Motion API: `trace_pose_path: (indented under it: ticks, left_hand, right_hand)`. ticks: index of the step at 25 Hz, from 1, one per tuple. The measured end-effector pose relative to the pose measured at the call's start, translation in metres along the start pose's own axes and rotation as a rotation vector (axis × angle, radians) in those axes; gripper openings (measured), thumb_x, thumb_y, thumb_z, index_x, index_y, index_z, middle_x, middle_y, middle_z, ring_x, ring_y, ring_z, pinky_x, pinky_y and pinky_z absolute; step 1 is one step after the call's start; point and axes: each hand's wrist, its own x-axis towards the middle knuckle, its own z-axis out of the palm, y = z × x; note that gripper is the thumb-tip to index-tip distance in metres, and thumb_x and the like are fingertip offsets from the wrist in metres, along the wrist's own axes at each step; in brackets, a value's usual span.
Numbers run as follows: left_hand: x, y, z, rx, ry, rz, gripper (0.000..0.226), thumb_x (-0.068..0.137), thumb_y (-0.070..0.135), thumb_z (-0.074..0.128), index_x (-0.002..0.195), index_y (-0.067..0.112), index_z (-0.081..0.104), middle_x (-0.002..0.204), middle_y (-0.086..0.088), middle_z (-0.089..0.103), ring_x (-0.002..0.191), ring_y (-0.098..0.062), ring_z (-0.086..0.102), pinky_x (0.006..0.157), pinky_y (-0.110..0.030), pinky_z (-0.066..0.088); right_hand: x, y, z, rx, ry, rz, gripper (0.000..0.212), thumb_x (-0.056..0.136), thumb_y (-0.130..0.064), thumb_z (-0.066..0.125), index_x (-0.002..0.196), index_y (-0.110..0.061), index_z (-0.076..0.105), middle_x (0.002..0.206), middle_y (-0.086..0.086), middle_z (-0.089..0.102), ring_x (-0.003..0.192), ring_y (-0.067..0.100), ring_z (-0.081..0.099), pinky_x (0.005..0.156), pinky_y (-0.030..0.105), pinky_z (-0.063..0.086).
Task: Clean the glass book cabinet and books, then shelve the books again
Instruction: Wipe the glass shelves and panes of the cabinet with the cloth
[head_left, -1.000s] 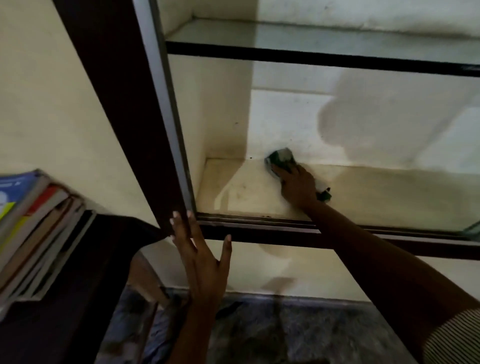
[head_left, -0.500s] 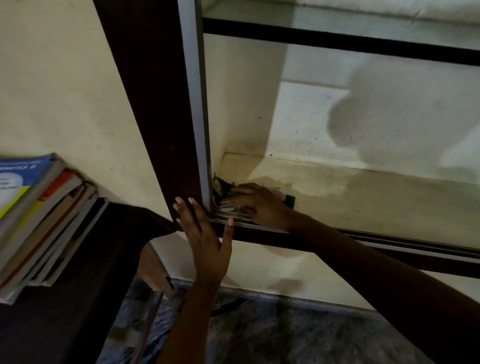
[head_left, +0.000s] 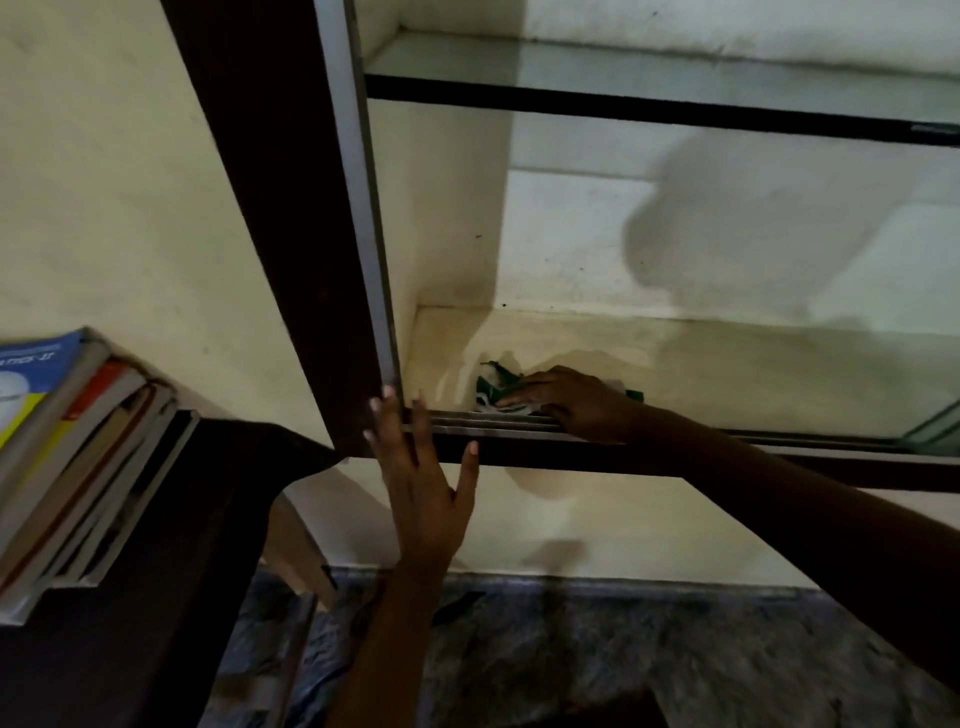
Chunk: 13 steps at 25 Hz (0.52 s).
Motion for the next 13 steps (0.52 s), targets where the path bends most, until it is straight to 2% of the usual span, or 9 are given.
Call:
trace_pose_path:
  ticks: [2,4,6,9,11,13]
  left_hand:
    - [0.006,0.012,0.010,0.079,-0.124,0.144,0.065,0.097,0.048,0.033,0.148,0.012,0.019,0.157,-0.005,0.010,0.146,-0.026,-0.001,0.118,-0.043,-0.001]
    - [0.016,0.011,0.021,0.203,-0.282,0.260,0.063,0.097,0.053,0.024,0.148,0.016,0.022,0.157,-0.005,0.015,0.146,-0.024,0.001,0.117,-0.043,-0.005]
    - [0.023,0.001,0.027,0.313,-0.383,0.323,0.064,0.096,0.059,0.015,0.145,0.020,0.032,0.153,-0.005,0.027,0.145,-0.022,0.008,0.116,-0.044,-0.006]
    - [0.024,-0.006,0.027,0.321,-0.409,0.372,0.064,0.094,0.062,0.017,0.142,0.023,0.036,0.150,-0.004,0.035,0.142,-0.021,0.017,0.115,-0.043,-0.005]
    - [0.024,-0.007,0.029,0.306,-0.374,0.392,0.065,0.093,0.063,0.021,0.141,0.023,0.037,0.149,-0.005,0.036,0.141,-0.024,0.021,0.114,-0.046,-0.001]
    - [0.025,-0.009,0.031,0.291,-0.330,0.430,0.066,0.092,0.063,0.027,0.141,0.021,0.040,0.150,-0.006,0.035,0.140,-0.027,0.023,0.114,-0.050,0.003]
  right_hand:
    - [-0.017,0.006,-0.002,-0.024,0.019,0.070,0.049,0.091,0.006,0.041,0.133,-0.017,0.049,0.142,0.003,0.045,0.127,0.023,0.040,0.092,0.016,0.022]
    - [-0.036,0.016,0.001,-0.019,0.022,0.147,0.064,0.081,0.016,0.041,0.133,-0.020,0.049,0.140,0.004,0.046,0.121,0.027,0.042,0.094,0.027,0.029]
    - [-0.055,0.026,0.001,-0.003,0.050,0.226,0.067,0.080,0.016,0.040,0.135,-0.022,0.048,0.140,0.005,0.046,0.119,0.029,0.043,0.094,0.033,0.033]
    - [-0.086,0.032,-0.004,-0.105,0.054,0.357,0.065,0.086,0.006,0.044,0.140,-0.030,0.037,0.145,0.003,0.039,0.121,0.027,0.042,0.096,0.035,0.035]
    - [-0.104,0.029,0.002,-0.151,0.179,0.561,0.062,0.090,-0.001,0.042,0.142,-0.035,0.034,0.146,0.003,0.036,0.119,0.029,0.042,0.096,0.039,0.038]
    - [-0.111,0.017,0.019,-0.188,0.377,0.807,0.057,0.091,-0.006,0.036,0.141,-0.032,0.037,0.146,0.006,0.036,0.119,0.033,0.041,0.094,0.041,0.038]
